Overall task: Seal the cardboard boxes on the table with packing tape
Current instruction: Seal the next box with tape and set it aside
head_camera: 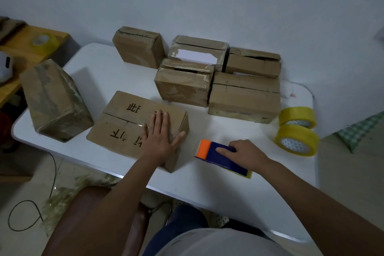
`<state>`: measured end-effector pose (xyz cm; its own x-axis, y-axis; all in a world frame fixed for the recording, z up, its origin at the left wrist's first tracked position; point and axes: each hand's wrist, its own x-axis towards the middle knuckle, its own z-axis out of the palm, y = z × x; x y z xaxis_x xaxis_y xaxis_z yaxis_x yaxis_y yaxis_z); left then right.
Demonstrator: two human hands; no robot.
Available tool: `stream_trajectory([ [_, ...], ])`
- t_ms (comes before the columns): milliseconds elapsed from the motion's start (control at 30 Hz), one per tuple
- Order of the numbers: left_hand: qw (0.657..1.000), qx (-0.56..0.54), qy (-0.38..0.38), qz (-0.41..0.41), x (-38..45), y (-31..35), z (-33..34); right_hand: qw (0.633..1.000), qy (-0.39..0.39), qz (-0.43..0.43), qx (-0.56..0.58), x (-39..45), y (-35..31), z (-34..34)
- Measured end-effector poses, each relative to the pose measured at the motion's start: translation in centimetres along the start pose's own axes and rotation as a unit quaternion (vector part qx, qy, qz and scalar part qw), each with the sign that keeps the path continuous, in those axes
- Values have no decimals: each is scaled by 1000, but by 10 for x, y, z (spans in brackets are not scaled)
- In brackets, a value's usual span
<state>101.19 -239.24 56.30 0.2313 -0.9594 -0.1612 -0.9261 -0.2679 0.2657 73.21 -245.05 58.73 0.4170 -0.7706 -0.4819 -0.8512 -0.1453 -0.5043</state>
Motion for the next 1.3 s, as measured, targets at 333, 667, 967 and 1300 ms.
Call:
stream_trajectory([
  [333, 998, 63, 27, -5, -3, 8, 1, 1000, -5, 6, -15, -2, -44, 13],
  [667, 997, 64, 31, 4, -3, 6, 5, 995, 19, 35, -94, 24, -92, 24],
  [967, 997, 73, 17, 22, -4, 0, 5, 990, -4, 68, -123, 45, -111, 5],
  [1300, 993, 79, -29, 81, -17, -21, 0, 970, 94, 113, -192, 42, -47, 12],
])
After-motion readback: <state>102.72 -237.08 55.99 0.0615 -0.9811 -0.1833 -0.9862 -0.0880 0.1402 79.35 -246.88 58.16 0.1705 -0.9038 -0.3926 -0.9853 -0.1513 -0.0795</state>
